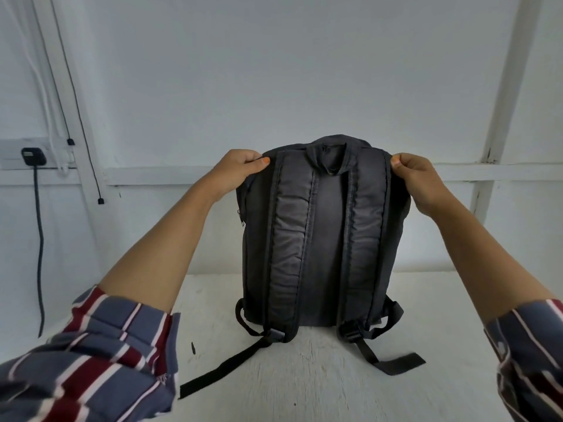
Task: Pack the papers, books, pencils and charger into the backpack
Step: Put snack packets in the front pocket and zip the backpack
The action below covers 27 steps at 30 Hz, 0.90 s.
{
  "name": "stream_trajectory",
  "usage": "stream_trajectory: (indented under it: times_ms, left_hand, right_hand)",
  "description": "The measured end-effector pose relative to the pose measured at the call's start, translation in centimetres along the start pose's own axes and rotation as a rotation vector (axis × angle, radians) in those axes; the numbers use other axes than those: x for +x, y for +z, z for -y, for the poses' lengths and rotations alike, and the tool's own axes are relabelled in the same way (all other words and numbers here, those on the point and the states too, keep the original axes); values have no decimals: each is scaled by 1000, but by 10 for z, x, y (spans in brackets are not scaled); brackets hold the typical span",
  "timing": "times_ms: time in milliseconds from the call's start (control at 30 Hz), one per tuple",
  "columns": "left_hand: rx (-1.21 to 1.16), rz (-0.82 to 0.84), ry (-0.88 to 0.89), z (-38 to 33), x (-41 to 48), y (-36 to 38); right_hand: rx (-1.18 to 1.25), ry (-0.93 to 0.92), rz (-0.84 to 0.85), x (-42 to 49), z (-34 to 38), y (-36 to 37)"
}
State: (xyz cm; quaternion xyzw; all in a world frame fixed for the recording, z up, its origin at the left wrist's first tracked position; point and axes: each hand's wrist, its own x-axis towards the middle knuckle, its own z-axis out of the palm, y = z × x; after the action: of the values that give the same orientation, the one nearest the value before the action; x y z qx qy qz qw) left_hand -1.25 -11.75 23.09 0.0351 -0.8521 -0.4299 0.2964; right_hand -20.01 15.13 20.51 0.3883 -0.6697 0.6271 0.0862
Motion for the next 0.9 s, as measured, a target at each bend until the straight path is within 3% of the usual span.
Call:
stream_trajectory:
  times_ms: [233,467,633,767,900]
  left_hand:
    - [92,-436,126,23,43,38]
    - [212,-649,21,59,93,61]
    - [355,-588,-82,80,125,65]
    - [69,-464,-89,91,136,62]
    - [-105,-519,-180,115,123,62]
  right_hand:
    - [-274,-21,-370,32,-7,40]
    - [-343,38,-484,76,-44,69]
    - [-380,79,-490,103,-72,80]
    - [-299,33,-447,117,-89,80]
    - [-137,64,-247,120,-109,65]
